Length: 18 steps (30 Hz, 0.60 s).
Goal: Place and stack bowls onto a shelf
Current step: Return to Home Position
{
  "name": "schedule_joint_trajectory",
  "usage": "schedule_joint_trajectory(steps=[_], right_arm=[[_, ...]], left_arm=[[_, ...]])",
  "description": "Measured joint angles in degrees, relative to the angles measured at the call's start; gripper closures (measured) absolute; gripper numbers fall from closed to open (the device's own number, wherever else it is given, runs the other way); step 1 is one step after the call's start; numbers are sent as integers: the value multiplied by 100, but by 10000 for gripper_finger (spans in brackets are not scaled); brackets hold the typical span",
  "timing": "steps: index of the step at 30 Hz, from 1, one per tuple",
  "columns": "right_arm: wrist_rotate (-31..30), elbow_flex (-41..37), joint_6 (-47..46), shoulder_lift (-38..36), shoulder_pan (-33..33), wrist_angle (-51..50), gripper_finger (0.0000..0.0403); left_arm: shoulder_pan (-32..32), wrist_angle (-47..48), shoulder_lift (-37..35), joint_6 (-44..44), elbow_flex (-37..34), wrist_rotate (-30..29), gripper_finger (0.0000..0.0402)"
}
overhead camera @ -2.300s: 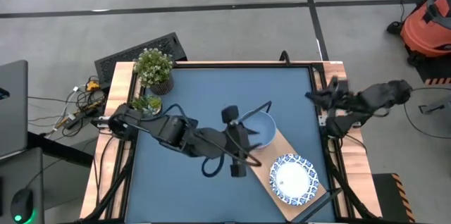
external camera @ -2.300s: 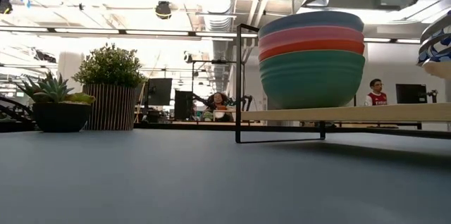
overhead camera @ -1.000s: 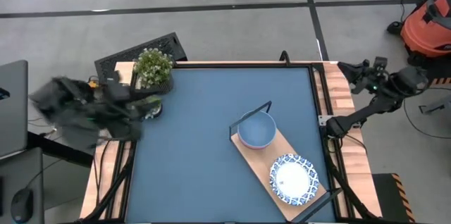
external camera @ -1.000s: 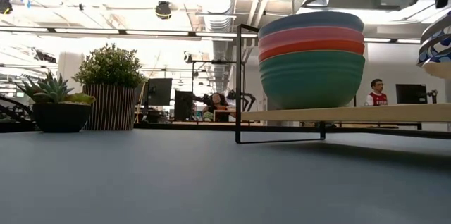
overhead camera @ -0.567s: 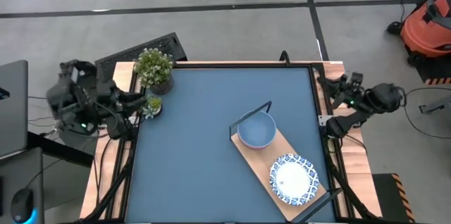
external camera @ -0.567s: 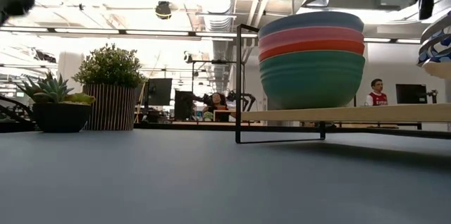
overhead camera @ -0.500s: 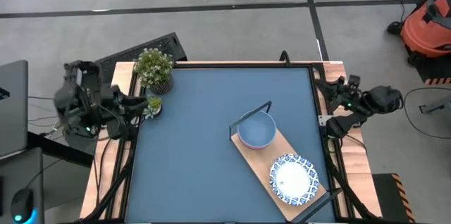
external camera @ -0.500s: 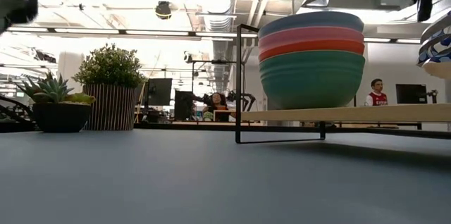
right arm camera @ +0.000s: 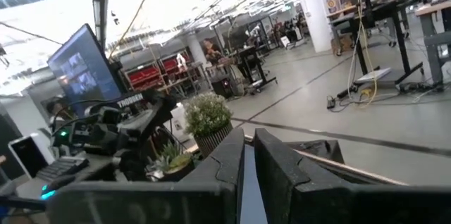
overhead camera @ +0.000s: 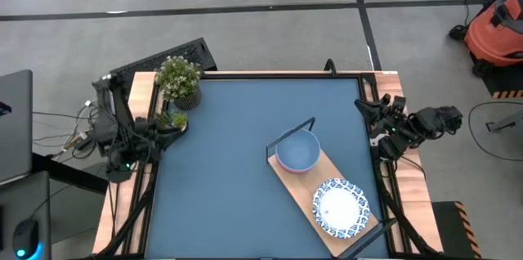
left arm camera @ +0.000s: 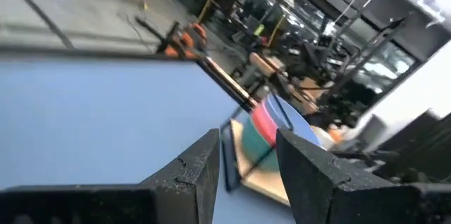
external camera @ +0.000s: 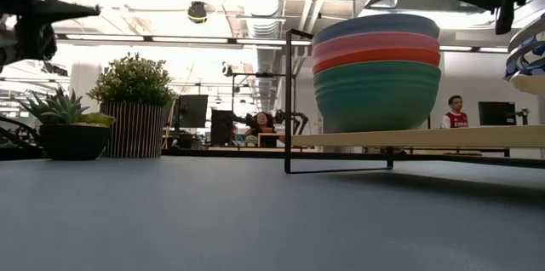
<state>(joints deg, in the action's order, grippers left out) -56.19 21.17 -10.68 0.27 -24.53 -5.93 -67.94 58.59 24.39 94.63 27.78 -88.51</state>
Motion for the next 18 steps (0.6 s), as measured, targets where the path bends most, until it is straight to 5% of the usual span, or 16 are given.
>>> schedule_joint_trajectory(steps=[4,10,12,18], right_arm=[[-85,-2,162,0,0,235,340],[-682,-3,-66,0,-7,258,340],[-715,-3,-76,0,-7,363,340],[-630,-3,406,0,-4,591,340]], left_arm=[[-187,-529,2,1134,-171,151,276],[-205,-1459,7,3164,-126,2930,276],[-205,-1683,97,3549,-122,3337,276],[-203,-2950,175,829,-122,2932,276]])
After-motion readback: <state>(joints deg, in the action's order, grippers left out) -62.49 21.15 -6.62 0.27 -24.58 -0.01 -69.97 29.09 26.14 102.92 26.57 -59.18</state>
